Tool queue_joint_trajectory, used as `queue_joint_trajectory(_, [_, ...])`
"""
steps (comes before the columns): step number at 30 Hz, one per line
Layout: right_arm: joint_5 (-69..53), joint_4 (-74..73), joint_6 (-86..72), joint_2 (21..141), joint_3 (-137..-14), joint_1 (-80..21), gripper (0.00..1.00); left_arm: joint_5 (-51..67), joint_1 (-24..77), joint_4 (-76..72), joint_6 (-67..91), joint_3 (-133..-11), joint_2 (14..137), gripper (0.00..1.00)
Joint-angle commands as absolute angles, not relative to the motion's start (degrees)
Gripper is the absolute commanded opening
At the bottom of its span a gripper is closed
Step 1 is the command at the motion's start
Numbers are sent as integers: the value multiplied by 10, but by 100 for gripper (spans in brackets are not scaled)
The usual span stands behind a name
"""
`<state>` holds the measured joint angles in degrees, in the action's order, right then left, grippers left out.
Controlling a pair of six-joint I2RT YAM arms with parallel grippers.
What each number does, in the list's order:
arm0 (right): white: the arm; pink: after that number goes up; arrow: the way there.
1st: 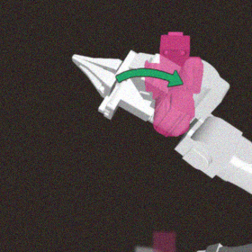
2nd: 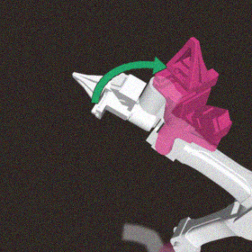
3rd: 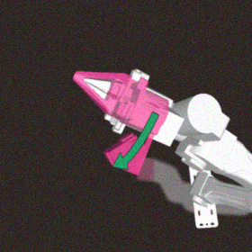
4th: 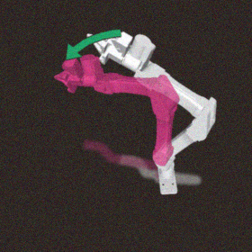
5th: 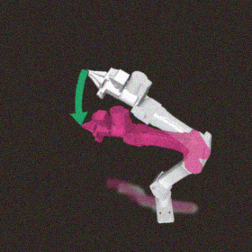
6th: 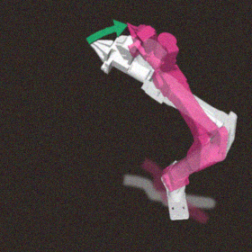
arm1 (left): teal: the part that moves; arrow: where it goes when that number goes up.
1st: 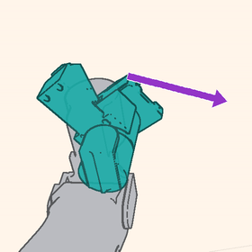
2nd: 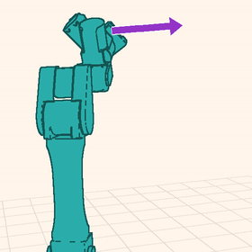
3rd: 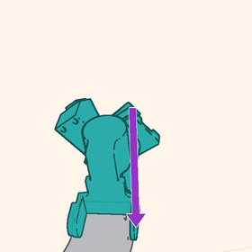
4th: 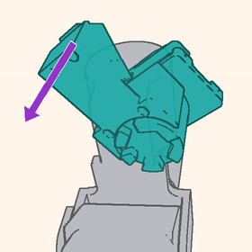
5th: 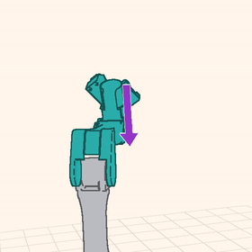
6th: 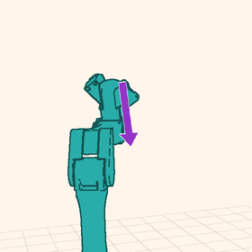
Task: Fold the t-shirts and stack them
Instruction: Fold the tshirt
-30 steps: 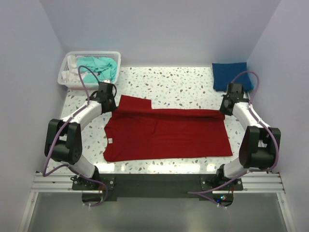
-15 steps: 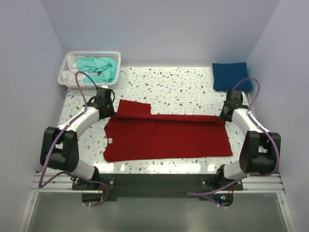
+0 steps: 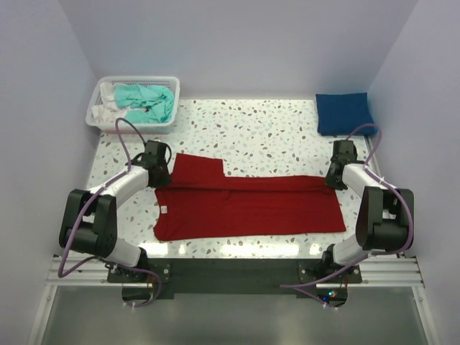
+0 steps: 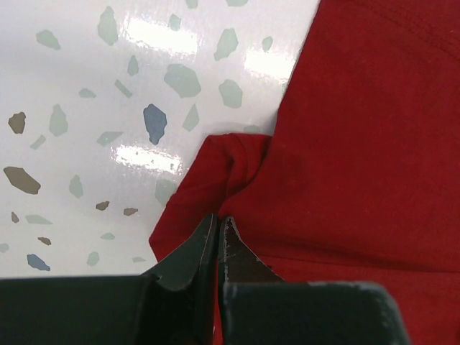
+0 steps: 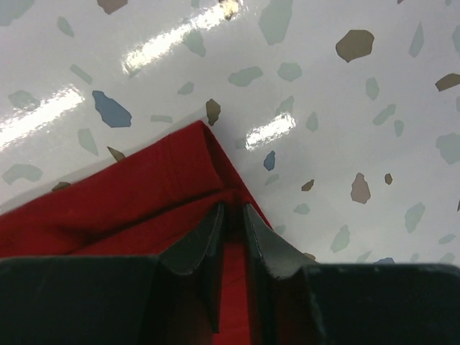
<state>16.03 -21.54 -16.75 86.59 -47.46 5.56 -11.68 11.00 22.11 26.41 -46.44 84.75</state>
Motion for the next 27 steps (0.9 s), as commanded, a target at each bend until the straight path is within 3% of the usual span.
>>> queue_joint_trajectory(1, [207,-206,-182,884,-485,59,20,-138,105,229,266,-465,862,0])
queue_joint_trajectory(5, [205,-220,-189,882,-496,60,39,-129,105,229,272,-467,857,0])
queue_joint_trajectory(8, [200,-250,-206,874,-513,59,43,-126,105,230,276,-470,846,10])
queue_joint_trajectory(9, [202,-259,-211,870,-525,59,53,-125,105,231,277,-473,839,15])
queue_joint_trajectory(12, [202,-300,-224,851,-557,59,59,-125,106,238,280,-479,826,25])
queue_joint_trajectory(14, [191,-316,-225,831,-572,55,61,-130,106,244,281,-482,817,31])
queue_joint_trajectory(18, [101,-295,-208,805,-600,40,63,-144,105,250,280,-500,793,58])
queue_joint_trajectory(21, [2,-242,-205,814,-609,16,63,-142,106,235,272,-514,797,71])
queue_joint_trajectory(27, [-130,-172,-215,892,-641,-61,63,-111,106,193,255,-578,880,73])
